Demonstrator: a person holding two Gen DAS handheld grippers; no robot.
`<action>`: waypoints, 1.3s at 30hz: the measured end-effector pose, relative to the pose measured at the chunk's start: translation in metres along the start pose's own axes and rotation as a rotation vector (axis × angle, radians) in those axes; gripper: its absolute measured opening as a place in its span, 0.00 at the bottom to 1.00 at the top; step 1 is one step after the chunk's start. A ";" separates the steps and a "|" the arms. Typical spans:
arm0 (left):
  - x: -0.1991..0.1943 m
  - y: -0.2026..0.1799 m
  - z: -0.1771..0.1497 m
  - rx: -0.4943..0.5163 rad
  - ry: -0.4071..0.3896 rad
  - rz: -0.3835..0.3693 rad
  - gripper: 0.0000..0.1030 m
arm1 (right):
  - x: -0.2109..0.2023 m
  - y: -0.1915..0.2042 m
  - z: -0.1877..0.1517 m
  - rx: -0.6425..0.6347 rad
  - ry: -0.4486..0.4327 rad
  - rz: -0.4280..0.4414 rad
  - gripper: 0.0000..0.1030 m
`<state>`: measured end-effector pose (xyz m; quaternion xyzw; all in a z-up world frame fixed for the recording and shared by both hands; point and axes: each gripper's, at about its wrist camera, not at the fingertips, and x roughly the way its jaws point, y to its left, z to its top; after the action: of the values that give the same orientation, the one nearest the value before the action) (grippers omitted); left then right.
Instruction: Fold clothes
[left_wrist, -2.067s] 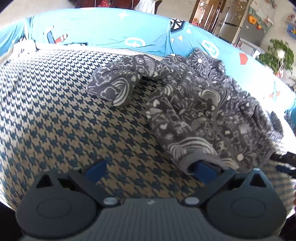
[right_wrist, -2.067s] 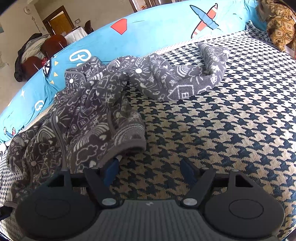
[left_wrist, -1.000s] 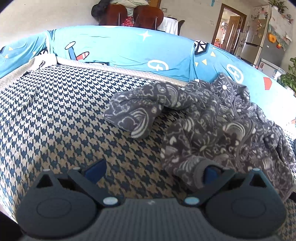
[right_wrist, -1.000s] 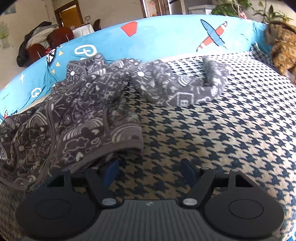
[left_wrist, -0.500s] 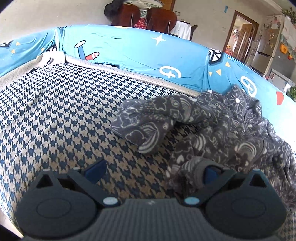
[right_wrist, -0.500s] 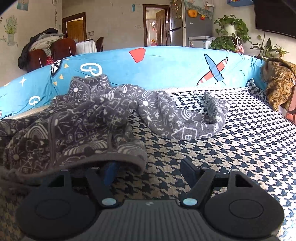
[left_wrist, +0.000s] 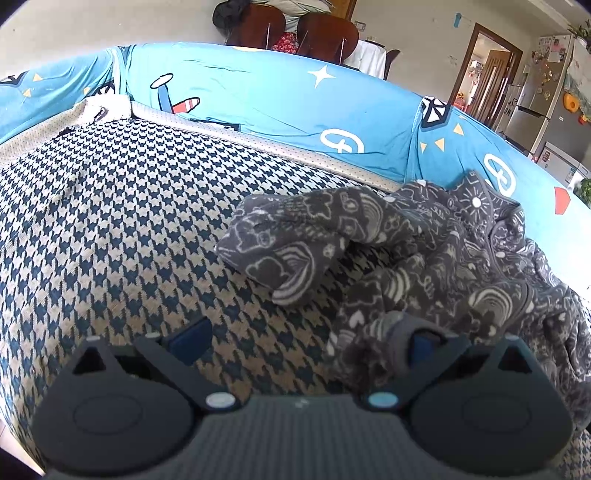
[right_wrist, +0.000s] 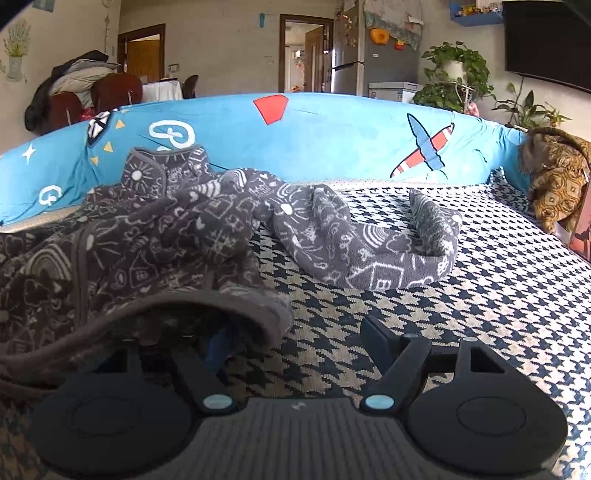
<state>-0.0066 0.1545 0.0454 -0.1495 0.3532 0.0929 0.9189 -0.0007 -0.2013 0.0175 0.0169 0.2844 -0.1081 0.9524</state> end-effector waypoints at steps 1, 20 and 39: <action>0.000 -0.001 -0.001 0.007 -0.003 0.007 1.00 | 0.002 0.001 -0.001 0.011 0.004 -0.014 0.72; 0.011 -0.019 -0.020 0.118 -0.028 0.162 1.00 | 0.010 0.000 -0.007 0.008 -0.025 -0.303 0.84; -0.011 -0.010 -0.020 0.134 -0.095 0.209 1.00 | -0.053 -0.032 -0.021 0.085 -0.017 -0.101 0.84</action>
<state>-0.0242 0.1371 0.0402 -0.0457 0.3285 0.1714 0.9277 -0.0627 -0.2199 0.0296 0.0420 0.2720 -0.1681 0.9466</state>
